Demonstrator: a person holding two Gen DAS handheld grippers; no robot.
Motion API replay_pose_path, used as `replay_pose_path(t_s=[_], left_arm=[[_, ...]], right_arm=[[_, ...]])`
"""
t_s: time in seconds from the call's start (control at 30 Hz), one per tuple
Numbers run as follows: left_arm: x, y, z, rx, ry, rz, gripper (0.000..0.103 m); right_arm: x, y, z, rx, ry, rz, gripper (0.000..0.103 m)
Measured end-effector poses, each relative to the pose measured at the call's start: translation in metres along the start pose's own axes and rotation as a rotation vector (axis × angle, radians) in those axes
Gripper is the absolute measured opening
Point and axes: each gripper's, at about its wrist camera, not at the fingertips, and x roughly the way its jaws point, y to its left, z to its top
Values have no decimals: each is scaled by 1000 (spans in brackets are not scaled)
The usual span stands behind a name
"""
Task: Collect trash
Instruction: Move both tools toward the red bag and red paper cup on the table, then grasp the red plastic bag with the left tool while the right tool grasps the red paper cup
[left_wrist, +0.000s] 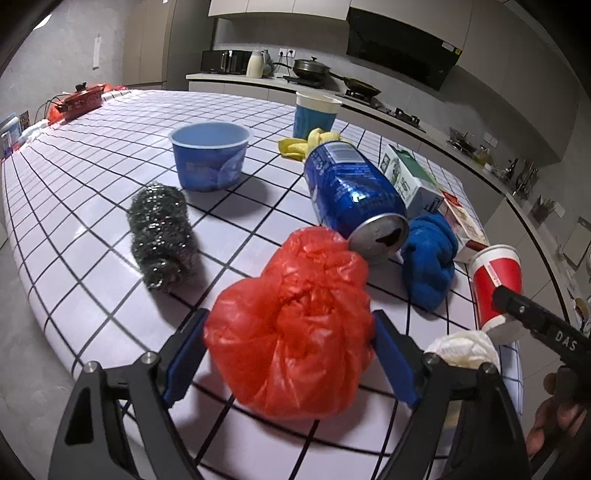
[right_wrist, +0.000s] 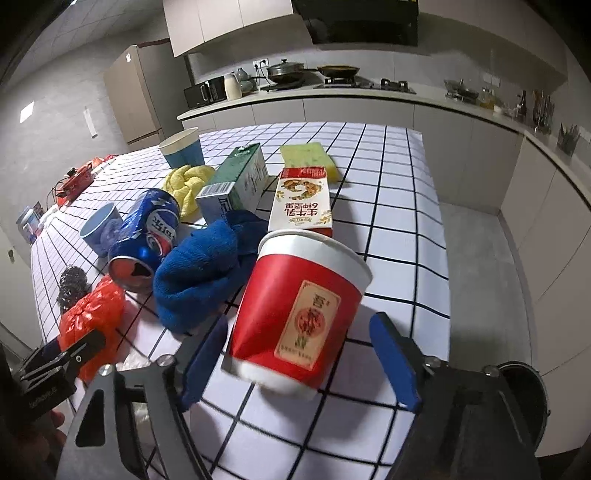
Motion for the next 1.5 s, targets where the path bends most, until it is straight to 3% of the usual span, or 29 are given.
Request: replay_pose_path(t_s=[0.13,0.23,0.3,0.9,1.5], left_arm=[[6,-3,2,2,11,-6,75],[6,-7,4,33,15,-26,42],[0,-7,4,36,1,-40,37],[-59,-25,9,60,-95,-55,35],[-104,-88,-12,156,-132,-138,35]], right_arm=[[6,1,5,-1,7,21,70],[5,1,5,-13,7,31,66],[2,2,5,-22,0,27,63],[-67,-8,0,-47,-85,27,60],[-161,-72,-28,-13,-163,-55,60]])
